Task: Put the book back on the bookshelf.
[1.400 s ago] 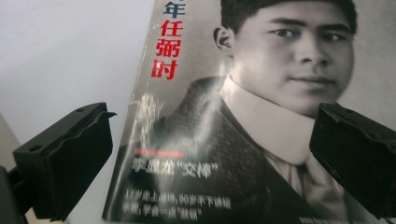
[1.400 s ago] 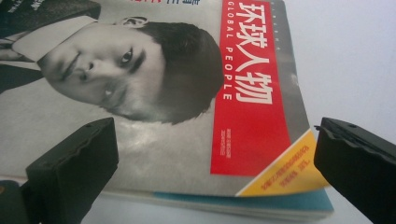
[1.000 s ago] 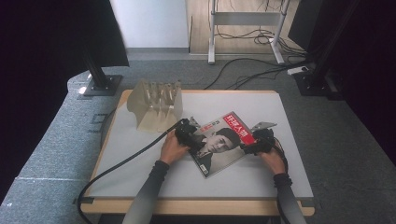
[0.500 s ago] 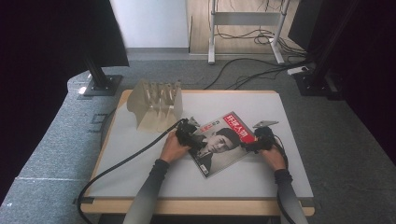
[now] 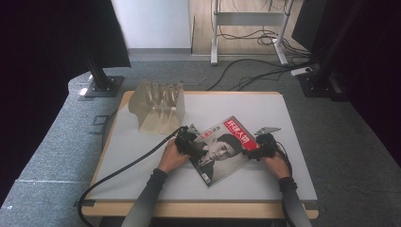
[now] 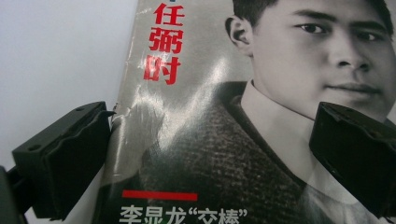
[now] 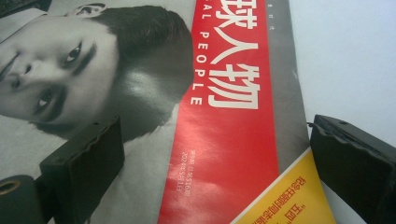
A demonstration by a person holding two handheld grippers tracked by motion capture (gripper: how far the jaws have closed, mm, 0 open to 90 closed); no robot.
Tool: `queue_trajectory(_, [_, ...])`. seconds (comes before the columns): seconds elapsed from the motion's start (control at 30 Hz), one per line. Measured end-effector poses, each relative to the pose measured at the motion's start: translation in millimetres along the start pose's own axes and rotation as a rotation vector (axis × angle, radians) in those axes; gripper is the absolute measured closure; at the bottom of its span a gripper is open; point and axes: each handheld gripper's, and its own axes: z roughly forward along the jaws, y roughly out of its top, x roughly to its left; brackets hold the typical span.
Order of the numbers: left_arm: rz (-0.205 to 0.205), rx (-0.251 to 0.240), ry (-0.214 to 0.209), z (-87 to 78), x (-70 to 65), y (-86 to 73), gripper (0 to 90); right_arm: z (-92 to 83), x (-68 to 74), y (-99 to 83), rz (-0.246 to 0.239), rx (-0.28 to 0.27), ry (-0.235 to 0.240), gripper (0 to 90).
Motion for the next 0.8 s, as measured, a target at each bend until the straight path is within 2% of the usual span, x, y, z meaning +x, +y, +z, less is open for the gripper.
queue_trajectory(0.47, [0.014, 0.001, -0.016, -31.7, -28.9, -39.1, 0.0, -11.6, 39.9, -14.5, -0.048, 0.012, 0.03, 1.5])
queue_trajectory(0.6, [0.016, 0.001, -0.016, -35.5, -33.6, -43.9, 0.0, -17.5, 43.5, -16.6, -0.051, 0.035, 0.028, 2.4])
queue_trajectory(0.8, [0.018, 0.002, -0.016, -40.1, -41.7, -49.6, 0.0, -40.9, 44.4, -30.6, -0.052, 0.03, -0.003, 3.7])
